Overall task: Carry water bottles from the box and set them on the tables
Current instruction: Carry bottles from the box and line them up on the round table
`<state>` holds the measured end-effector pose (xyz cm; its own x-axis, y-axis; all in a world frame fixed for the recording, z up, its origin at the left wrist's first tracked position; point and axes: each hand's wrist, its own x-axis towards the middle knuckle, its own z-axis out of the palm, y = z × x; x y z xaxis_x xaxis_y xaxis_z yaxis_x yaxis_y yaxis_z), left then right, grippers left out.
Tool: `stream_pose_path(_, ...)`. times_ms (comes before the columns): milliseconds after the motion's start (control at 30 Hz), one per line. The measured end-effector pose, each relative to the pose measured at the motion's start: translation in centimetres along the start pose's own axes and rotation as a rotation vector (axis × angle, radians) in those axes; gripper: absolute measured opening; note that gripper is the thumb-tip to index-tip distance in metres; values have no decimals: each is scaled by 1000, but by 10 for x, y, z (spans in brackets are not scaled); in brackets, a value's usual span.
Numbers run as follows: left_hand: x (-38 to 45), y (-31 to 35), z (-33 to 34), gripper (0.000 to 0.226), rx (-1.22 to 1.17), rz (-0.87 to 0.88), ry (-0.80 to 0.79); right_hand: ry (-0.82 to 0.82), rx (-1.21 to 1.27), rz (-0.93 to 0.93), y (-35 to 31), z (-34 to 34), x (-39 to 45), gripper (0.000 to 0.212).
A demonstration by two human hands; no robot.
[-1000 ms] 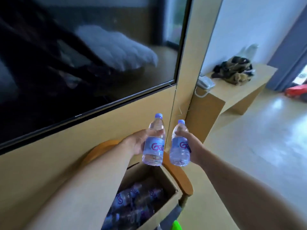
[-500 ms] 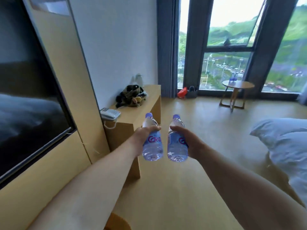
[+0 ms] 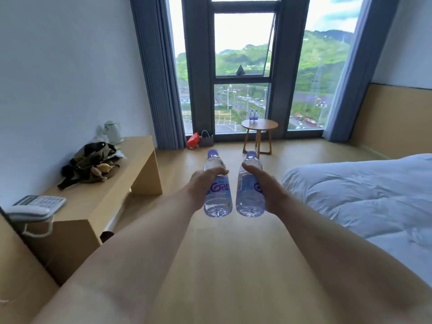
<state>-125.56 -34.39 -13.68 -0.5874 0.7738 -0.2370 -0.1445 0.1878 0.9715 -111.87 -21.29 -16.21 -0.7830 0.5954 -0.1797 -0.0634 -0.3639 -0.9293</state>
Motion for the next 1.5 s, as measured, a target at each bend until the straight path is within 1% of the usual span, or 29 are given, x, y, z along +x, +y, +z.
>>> stream_pose_path(67,31,8,19,36,8,12,-31,33,12,-16,-11,-20,21,53)
stream_pose_path(133,65,14,35,36,28,21,-63,62,28,-19,-19,-38,42,50)
stream_pose_path(233,122,19,53,38,57,24,-108,116,23,-42,-31,-65,81,53)
stream_pose_path(367,209,35,66,45,79,39,-160,184,-41,-69,-55,-92,146,63)
stream_pose_path(567,349,89,76,49,106,60,-221,266,-73,-80,-109,-113,264,63)
stream_pose_path(733,444,117,76,48,113,39,-232,299,-69,-66,-134,-135,344,65)
stream_pose_path(867,515,122,77,49,150,10,-239,334,-30,-41,-147,-158,408,66)
stream_pose_path(967,576,126,85,45,158,15,-229,334,-23,-38,-156,-184,462,65)
stream_pose_path(1033,619,132,94,45,172,9,-206,339,-26,-40,-165,-204,503,65)
stream_pose_path(1100,664,143,107,50,193,-5,-182,342,-18,-44,-176,-228,547,66)
stream_pose_path(1167,708,158,121,55,173,3,-150,343,-30,-40,-193,-252,589,66)
stream_pose_path(1233,751,176,138,54,158,7,-121,341,-30,-31,-215,-275,632,65)
stream_pose_path(1367,835,209,168,55,153,-11,-100,328,-14,6,-255,-318,718,67)
stream_pose_path(1500,916,219,187,57,203,-49,-114,292,28,58,-274,-347,792,69)
